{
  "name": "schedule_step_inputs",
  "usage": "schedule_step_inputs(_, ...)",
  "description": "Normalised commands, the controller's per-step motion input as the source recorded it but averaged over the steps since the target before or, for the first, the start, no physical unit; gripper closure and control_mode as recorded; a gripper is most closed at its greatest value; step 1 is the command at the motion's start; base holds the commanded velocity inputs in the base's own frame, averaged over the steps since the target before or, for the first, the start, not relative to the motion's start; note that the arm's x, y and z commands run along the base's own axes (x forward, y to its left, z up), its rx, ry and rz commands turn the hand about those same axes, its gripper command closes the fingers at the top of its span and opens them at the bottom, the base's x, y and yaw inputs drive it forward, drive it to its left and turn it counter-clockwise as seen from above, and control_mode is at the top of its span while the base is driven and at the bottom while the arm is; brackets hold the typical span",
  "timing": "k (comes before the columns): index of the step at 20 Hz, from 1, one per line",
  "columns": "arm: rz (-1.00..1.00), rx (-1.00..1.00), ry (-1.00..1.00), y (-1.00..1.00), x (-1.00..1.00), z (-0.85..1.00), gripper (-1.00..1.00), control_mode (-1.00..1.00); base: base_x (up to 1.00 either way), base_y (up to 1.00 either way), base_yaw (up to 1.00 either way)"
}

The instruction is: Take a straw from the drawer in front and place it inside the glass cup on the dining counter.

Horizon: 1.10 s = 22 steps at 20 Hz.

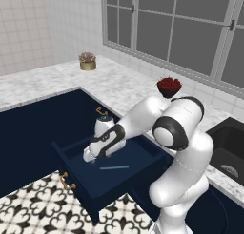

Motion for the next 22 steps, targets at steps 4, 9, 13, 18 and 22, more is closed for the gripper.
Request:
schedule_step_inputs(4,0.08,0.0,0.0,-0.37,0.17,-0.22,-1.0,-1.0,0.0,0.0,0.0)
schedule_step_inputs(9,0.14,0.0,0.0,-0.05,0.25,-0.23,-1.0,-1.0,0.0,0.0,0.0)
schedule_step_inputs(13,0.15,-0.03,0.0,-0.01,0.18,-0.33,-1.0,-1.0,0.0,0.0,0.0)
schedule_step_inputs(18,0.14,-0.08,0.0,0.0,0.07,-0.44,-1.0,-1.0,0.0,0.0,0.0)
schedule_step_inputs(22,0.13,-0.02,0.0,0.0,0.26,-0.31,-1.0,-1.0,0.0,0.0,0.0)
